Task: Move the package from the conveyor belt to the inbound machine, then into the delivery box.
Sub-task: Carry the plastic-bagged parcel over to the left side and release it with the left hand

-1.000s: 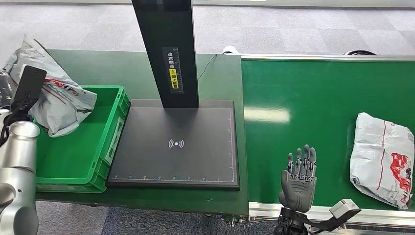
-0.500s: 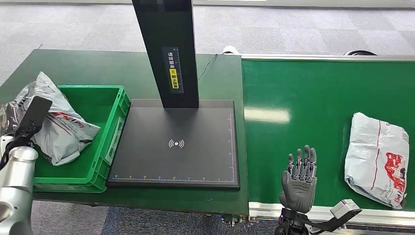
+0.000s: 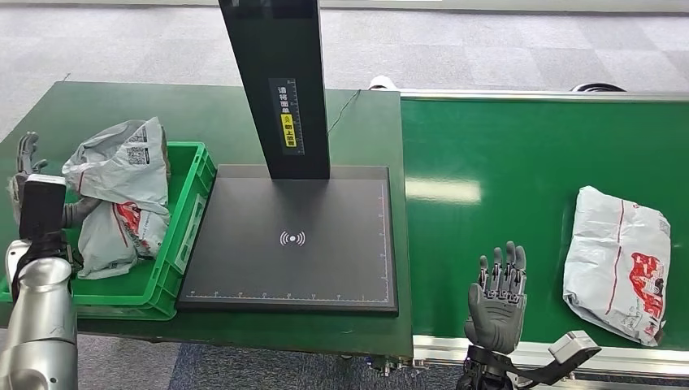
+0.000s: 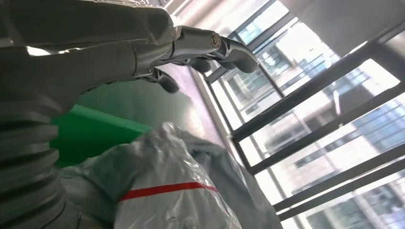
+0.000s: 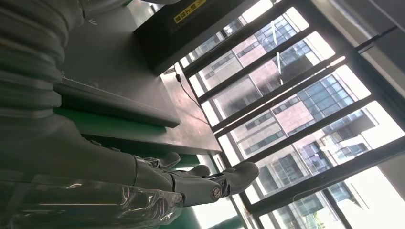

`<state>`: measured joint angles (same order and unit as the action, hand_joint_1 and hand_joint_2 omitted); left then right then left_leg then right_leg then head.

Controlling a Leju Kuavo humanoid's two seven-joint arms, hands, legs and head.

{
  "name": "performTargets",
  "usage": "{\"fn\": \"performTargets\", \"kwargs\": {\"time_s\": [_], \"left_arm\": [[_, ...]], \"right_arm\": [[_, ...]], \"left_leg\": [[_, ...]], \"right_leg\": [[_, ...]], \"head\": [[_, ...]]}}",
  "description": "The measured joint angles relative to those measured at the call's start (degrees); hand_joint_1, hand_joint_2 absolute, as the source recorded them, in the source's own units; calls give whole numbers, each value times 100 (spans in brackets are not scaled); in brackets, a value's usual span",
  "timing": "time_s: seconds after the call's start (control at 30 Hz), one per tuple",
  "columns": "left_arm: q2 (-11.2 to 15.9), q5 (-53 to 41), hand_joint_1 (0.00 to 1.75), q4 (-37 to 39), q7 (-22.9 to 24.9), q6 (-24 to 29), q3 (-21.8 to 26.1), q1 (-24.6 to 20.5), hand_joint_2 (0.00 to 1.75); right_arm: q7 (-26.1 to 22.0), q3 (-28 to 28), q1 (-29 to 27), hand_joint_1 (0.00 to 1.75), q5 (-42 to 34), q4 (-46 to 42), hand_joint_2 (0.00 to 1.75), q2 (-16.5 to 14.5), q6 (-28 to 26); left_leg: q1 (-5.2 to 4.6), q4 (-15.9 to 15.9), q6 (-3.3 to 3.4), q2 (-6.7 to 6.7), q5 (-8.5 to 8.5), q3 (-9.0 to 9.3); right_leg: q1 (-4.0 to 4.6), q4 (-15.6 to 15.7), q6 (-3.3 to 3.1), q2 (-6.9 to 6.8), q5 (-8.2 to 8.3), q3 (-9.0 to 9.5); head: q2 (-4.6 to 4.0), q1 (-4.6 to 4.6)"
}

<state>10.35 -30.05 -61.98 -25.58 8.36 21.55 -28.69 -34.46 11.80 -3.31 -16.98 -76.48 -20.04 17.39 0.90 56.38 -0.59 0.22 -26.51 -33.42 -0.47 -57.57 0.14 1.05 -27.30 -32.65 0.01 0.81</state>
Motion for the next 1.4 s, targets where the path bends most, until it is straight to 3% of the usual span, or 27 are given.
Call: {"fn": "performTargets", "kwargs": {"time_s": [0.2, 0.37, 0.53, 0.7, 0.87, 1.2, 1.4], "left_arm": [[-260, 605, 0, -1316, -134, 452, -338, 436, 175], [-366, 337, 0, -2137, 8, 795, -797, 816, 175], [-381, -224, 0, -2330, 351, 806, -1164, 983, 175], [-376, -347, 0, -2220, 496, 794, -1242, 890, 175], [-257, -382, 0, -1749, 612, 735, -1068, 504, 175], [472, -571, 0, 368, 942, 816, -390, -1172, 175], [655, -846, 0, 1347, 1081, 996, -159, -1773, 175]], "right_arm": [[-38, 22, -2, 0, -14, 2, 175, 0, -75], [-44, 61, -6, 0, -30, 2, 175, 0, -80], [-44, 79, -8, 0, -49, 2, 175, 0, -72], [-43, 75, -5, 0, -52, 2, 175, 0, -72], [-38, 67, -3, 0, -52, 2, 175, 0, -74], [-14, 28, -3, 0, -52, 2, 175, 0, -73], [28, 1, -2, 0, -33, 2, 175, -1, -74]], "left_leg": [[0, 0, -1, -2, -2, -1], [0, 0, -1, -6, -2, 0], [0, 0, -1, -8, -2, 0], [0, 0, -1, -9, -1, 1], [2, 0, -2, -9, -1, 0], [7, 0, -6, -8, 3, 0], [6, 0, -6, -8, 3, -2]], "right_leg": [[0, 2, 0, -1, 0, 0], [0, 2, 0, -2, 0, 1], [0, 2, 0, -3, 0, 1], [0, 1, 0, -4, 0, 3], [2, 1, 0, -4, 0, 2], [7, -1, -1, -3, 1, 2], [6, -1, -1, -3, 1, 0]], "head": [[-1, 1], [-1, 2], [-1, 1], [0, 1], [-1, 0], [1, 1], [1, -1]]}}
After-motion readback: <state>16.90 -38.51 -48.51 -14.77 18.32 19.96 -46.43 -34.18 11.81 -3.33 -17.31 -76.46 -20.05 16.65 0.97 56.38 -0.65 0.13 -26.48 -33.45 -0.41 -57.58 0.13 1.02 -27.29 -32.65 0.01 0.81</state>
